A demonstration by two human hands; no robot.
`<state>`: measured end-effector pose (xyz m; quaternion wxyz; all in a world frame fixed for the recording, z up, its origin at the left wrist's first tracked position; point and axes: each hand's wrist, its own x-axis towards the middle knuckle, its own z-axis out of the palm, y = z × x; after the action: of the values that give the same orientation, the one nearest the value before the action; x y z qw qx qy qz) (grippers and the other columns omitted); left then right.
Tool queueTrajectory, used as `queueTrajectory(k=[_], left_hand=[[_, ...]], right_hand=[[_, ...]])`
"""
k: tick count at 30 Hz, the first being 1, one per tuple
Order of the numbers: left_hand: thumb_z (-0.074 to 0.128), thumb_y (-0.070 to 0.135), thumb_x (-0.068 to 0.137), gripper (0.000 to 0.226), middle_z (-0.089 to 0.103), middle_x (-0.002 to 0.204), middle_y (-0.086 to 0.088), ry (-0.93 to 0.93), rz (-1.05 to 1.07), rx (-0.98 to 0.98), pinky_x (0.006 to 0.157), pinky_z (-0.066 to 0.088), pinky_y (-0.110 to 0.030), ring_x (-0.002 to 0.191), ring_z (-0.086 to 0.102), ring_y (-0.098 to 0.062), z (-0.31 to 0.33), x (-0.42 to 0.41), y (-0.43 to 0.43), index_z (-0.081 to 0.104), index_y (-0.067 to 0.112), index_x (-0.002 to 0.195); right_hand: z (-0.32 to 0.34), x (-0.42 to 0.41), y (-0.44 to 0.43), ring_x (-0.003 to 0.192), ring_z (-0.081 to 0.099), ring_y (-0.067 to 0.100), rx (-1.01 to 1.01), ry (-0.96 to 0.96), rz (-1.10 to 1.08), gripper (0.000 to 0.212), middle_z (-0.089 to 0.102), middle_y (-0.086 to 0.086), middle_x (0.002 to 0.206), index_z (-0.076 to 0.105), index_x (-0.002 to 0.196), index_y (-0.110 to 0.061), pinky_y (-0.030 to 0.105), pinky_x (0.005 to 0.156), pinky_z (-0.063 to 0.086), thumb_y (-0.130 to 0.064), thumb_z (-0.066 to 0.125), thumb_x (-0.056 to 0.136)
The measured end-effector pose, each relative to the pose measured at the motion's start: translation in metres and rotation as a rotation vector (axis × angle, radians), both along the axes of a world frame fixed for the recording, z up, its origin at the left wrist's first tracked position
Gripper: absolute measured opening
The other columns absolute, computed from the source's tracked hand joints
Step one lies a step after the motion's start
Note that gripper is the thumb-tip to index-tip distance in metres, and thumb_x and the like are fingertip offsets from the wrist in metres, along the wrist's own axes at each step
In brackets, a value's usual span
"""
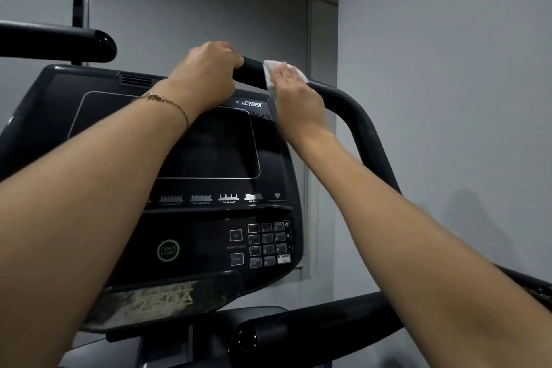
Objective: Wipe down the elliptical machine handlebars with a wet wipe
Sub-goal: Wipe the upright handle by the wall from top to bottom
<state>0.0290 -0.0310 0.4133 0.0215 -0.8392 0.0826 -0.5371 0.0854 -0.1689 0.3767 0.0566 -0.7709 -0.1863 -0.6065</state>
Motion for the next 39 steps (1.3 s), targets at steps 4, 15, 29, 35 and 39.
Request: queueTrajectory(k=[4, 15, 29, 35, 39], left_hand=[[0.038, -0.006, 0.086, 0.045, 0.051, 0.132, -0.013, 0.018, 0.035, 0.01, 0.098, 0.045, -0.04, 0.113, 0.051, -0.035, 0.001, 0.0, -0.003, 0.056, 0.002, 0.126], [0.036, -0.002, 0.088, 0.048, 0.052, 0.128, -0.02, 0.065, 0.158, 0.082, 0.08, 0.048, -0.04, 0.1, 0.055, -0.04, 0.002, 0.004, 0.001, 0.047, 0.009, 0.133], [0.039, -0.002, 0.089, 0.039, 0.045, 0.132, -0.023, -0.032, 0.295, 0.147, 0.075, 0.046, -0.038, 0.107, 0.056, -0.039, -0.016, 0.008, -0.02, 0.047, -0.007, 0.127], [0.035, 0.013, 0.095, 0.063, 0.003, 0.157, -0.021, -0.083, 0.281, 0.327, 0.118, 0.013, -0.044, 0.144, 0.007, -0.038, -0.033, 0.038, -0.039, 0.005, 0.012, 0.151], [0.032, 0.01, 0.095, 0.061, 0.0, 0.156, -0.022, -0.069, 0.254, 0.31, 0.119, 0.013, -0.043, 0.144, 0.003, -0.04, -0.039, 0.046, -0.046, 0.005, 0.006, 0.15]], right_hand=[[0.017, -0.005, -0.002, 0.122, 0.049, 0.027, 0.107, 0.105, -0.075, 0.04, 0.052, 0.014, 0.132, 0.041, 0.132, -0.005, 0.032, 0.09, 0.043, 0.001, 0.033, 0.094], [0.006, -0.012, -0.035, 0.11, 0.053, 0.029, 0.124, 0.159, -0.117, 0.04, 0.056, 0.013, 0.121, 0.044, 0.127, -0.006, 0.036, 0.083, 0.043, 0.006, 0.034, 0.091], [0.007, -0.001, -0.04, 0.115, 0.05, 0.027, 0.16, 0.18, -0.142, 0.039, 0.051, 0.014, 0.127, 0.039, 0.132, -0.004, 0.034, 0.09, 0.043, 0.001, 0.038, 0.093], [-0.019, 0.0, -0.058, 0.125, 0.044, 0.025, 0.047, 0.128, -0.067, 0.053, 0.037, 0.005, 0.144, 0.029, 0.143, -0.012, 0.035, 0.089, 0.046, 0.003, 0.034, 0.092], [-0.007, 0.008, -0.076, 0.113, 0.051, 0.028, 0.134, 0.197, -0.16, 0.049, 0.048, 0.011, 0.132, 0.032, 0.139, -0.007, 0.034, 0.087, 0.043, 0.003, 0.035, 0.092]])
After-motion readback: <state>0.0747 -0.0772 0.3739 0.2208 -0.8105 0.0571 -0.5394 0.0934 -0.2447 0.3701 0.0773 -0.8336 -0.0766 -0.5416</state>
